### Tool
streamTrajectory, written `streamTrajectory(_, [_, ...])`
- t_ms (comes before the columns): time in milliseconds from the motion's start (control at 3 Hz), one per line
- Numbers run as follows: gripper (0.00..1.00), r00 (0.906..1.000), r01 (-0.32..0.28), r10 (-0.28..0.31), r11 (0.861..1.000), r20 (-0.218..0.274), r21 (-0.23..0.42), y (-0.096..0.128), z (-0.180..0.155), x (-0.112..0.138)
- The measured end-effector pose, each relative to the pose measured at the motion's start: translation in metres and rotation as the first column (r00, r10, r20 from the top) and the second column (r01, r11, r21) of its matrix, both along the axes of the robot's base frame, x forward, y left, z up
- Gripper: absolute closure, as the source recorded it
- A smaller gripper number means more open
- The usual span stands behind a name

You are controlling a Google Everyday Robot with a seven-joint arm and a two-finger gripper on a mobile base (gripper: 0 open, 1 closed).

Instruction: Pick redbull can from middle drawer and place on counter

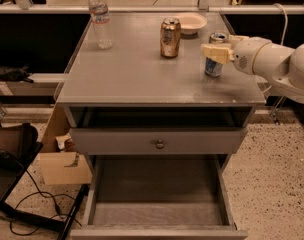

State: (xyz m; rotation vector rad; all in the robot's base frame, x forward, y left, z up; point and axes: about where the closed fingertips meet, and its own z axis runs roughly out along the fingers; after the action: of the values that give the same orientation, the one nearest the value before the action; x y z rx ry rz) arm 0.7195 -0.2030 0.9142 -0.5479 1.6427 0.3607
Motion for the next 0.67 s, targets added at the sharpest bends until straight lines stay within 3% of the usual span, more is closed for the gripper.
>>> streamTrajectory(333, [0.0,1.0,0.0,0.0,1.0,0.0,0.0,0.0001,0.0,0.0])
streamTrajectory(667, [0.0,0.9999,-0.008,0.008,1.0,0.007,-0.002,0.0001,0.0039,-0.0019])
